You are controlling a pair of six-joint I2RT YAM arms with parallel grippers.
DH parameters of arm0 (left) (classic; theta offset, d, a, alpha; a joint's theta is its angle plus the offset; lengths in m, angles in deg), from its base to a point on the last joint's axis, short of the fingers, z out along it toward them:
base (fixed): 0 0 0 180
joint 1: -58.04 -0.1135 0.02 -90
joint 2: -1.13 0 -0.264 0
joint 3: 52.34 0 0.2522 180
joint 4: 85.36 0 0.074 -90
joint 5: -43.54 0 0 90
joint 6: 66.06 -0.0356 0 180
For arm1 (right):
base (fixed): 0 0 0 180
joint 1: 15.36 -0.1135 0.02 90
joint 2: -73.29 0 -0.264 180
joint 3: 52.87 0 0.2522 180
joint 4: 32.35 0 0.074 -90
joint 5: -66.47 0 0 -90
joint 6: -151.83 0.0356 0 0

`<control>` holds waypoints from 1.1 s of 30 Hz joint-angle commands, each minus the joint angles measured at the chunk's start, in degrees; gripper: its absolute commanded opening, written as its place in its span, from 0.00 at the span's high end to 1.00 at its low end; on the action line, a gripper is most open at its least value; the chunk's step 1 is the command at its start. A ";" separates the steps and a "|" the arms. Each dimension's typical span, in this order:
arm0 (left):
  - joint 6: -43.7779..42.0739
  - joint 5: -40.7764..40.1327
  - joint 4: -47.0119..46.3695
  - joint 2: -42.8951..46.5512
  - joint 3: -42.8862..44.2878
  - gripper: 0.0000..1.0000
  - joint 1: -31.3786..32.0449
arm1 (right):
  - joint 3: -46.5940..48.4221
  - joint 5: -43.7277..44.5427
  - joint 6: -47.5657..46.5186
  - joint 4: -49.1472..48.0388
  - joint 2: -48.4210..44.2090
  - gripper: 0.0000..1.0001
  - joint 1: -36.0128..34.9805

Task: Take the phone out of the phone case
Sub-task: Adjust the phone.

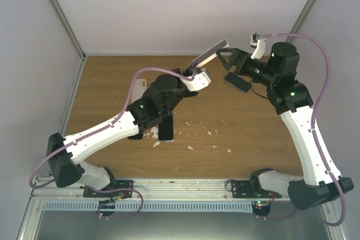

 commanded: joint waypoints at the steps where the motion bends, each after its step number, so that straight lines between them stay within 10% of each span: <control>1: -13.97 -5.64 -17.78 -2.23 -1.99 1.00 3.14 | -0.94 -2.16 6.59 -1.11 0.44 0.11 0.96; 27: -37.05 -8.44 -32.78 -7.13 -6.66 1.00 8.91 | -5.64 -3.78 14.62 2.82 -0.42 0.85 7.81; 33: -35.50 -8.32 -30.32 -6.72 -6.94 0.77 8.91 | -6.08 -5.40 14.53 1.57 -0.70 0.97 9.02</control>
